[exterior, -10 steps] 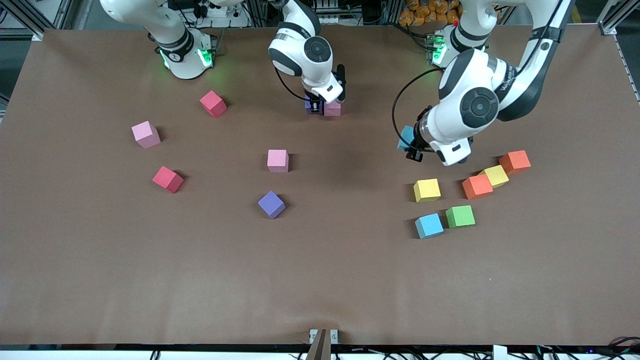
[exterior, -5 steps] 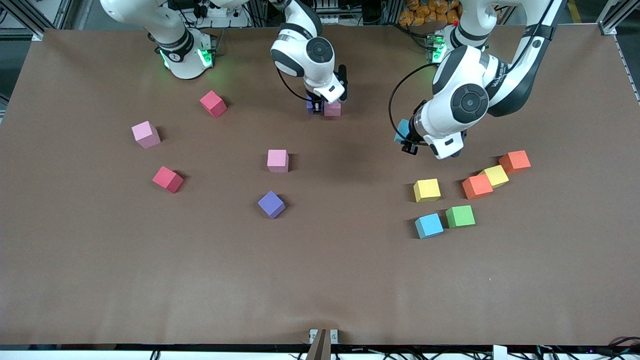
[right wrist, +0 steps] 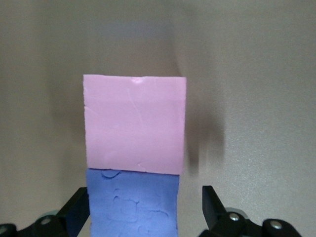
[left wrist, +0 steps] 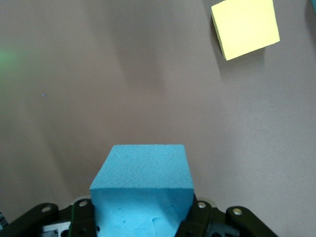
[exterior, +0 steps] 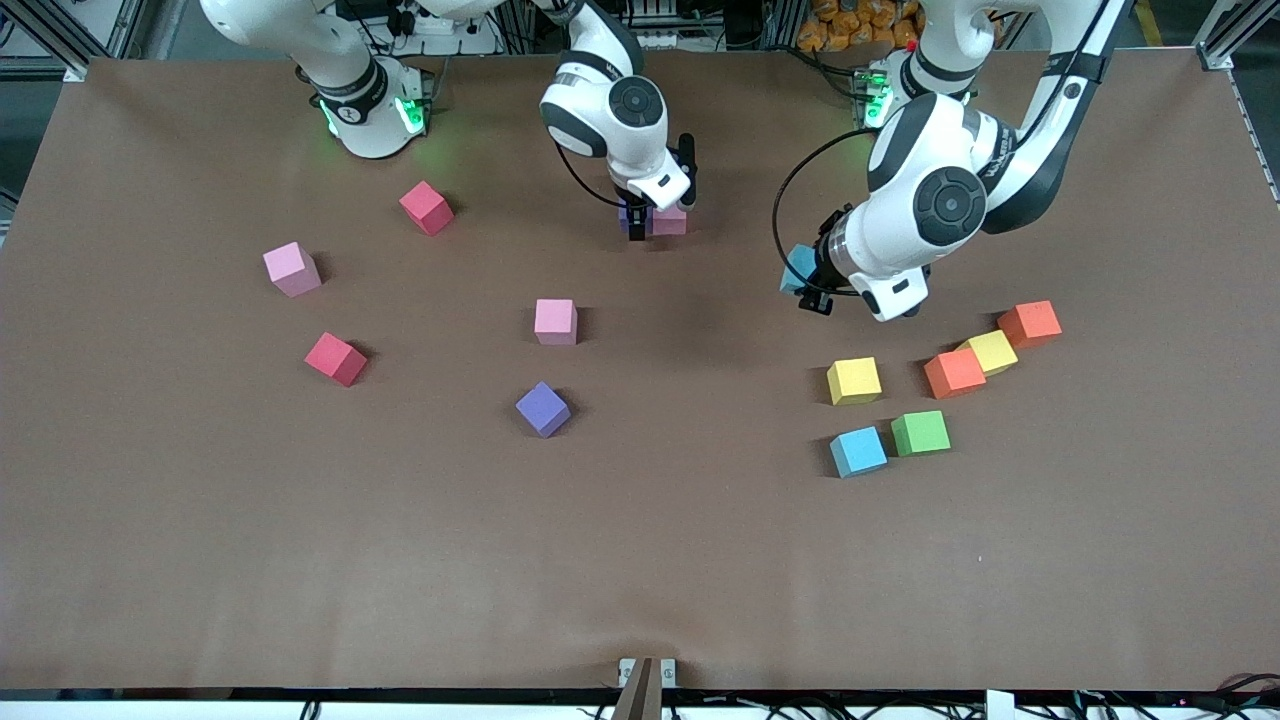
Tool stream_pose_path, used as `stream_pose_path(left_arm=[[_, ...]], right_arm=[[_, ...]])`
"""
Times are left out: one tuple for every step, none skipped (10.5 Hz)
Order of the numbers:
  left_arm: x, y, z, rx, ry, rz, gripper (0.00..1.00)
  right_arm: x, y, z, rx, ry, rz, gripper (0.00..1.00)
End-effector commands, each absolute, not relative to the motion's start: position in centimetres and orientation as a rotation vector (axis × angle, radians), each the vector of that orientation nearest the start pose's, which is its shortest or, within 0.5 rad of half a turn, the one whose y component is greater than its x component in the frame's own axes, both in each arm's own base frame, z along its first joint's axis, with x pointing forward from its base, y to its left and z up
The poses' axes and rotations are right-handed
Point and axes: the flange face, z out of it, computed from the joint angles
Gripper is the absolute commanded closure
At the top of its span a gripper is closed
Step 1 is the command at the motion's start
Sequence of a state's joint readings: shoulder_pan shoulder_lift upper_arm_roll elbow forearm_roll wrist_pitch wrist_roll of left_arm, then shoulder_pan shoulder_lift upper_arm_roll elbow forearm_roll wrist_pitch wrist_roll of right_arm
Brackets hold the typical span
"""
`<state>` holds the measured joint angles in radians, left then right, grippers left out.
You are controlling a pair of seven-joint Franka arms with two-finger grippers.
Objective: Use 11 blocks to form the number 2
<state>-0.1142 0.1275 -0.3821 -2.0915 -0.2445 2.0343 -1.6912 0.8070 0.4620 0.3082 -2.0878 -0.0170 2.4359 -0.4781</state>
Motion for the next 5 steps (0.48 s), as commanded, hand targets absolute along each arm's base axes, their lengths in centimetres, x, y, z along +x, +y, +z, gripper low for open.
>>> stream_pose_path(left_arm=[[45.8,-26.3,35.2,-2.422,-1.912,0.469,1.00],[45.6,-26.3,34.8,-2.423,-1.900,0.473,1.00],[45.3,-26.2,34.3,-2.422,-1.904,0.467,1.00],[44.4,-26.4,33.7,-2.424,-1.890,0.464,1.00],[43.5,-26.6,33.2,-2.430,-1.875,0.453,1.00]], right_arm=[[25.5,52.0,20.7,2.260,2.281,-0.182,0.00],[25.6,51.8,21.1,2.253,2.278,-0.196,0.00],[25.6,51.7,22.0,2.245,2.274,-0.208,0.00],[25.7,51.4,22.9,2.238,2.266,-0.227,0.00],[25.6,51.2,23.6,2.227,2.259,-0.247,0.00]])
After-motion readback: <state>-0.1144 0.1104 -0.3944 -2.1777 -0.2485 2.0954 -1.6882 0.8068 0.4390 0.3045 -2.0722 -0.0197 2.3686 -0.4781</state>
